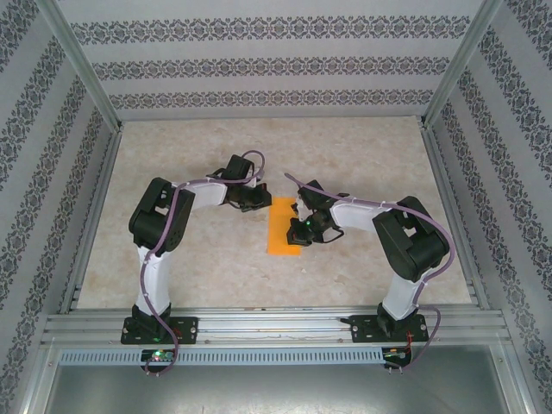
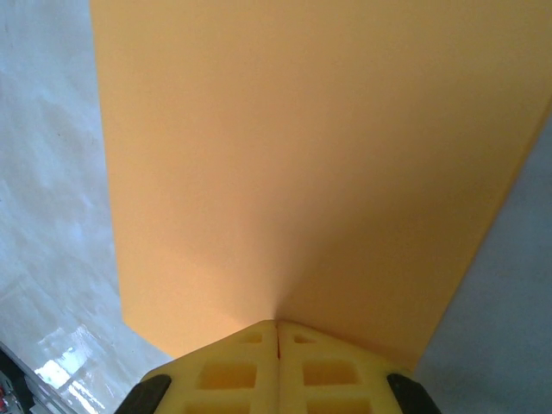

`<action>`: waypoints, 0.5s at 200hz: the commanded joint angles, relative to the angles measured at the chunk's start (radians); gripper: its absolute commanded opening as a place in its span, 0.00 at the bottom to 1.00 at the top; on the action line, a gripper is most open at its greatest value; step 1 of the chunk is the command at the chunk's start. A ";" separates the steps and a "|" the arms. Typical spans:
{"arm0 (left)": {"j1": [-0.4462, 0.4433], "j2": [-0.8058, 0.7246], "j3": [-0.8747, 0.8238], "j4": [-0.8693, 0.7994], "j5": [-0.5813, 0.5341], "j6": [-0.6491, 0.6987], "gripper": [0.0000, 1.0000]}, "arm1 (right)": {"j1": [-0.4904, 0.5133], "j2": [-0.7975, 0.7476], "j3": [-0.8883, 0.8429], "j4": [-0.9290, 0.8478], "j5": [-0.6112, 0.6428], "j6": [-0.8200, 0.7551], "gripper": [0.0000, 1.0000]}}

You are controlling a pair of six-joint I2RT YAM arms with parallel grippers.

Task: Fold a paper plane with a square sheet of paper (fold left side to right side)
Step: First fold the square sheet of paper in half at the center of the table.

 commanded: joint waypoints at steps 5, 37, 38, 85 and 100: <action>0.056 0.050 0.047 0.005 -0.157 0.030 0.00 | -0.007 0.085 -0.064 -0.138 0.164 -0.024 0.00; 0.063 0.075 0.078 0.012 -0.161 0.021 0.00 | -0.008 0.087 -0.062 -0.135 0.158 -0.024 0.00; 0.063 0.077 0.080 0.012 -0.160 0.021 0.00 | -0.008 0.087 -0.062 -0.134 0.157 -0.024 0.00; 0.066 0.103 0.106 0.018 -0.166 0.011 0.00 | -0.012 0.084 -0.067 -0.127 0.152 -0.020 0.00; 0.070 0.109 0.114 0.025 -0.163 0.006 0.00 | -0.013 0.084 -0.067 -0.124 0.149 -0.019 0.00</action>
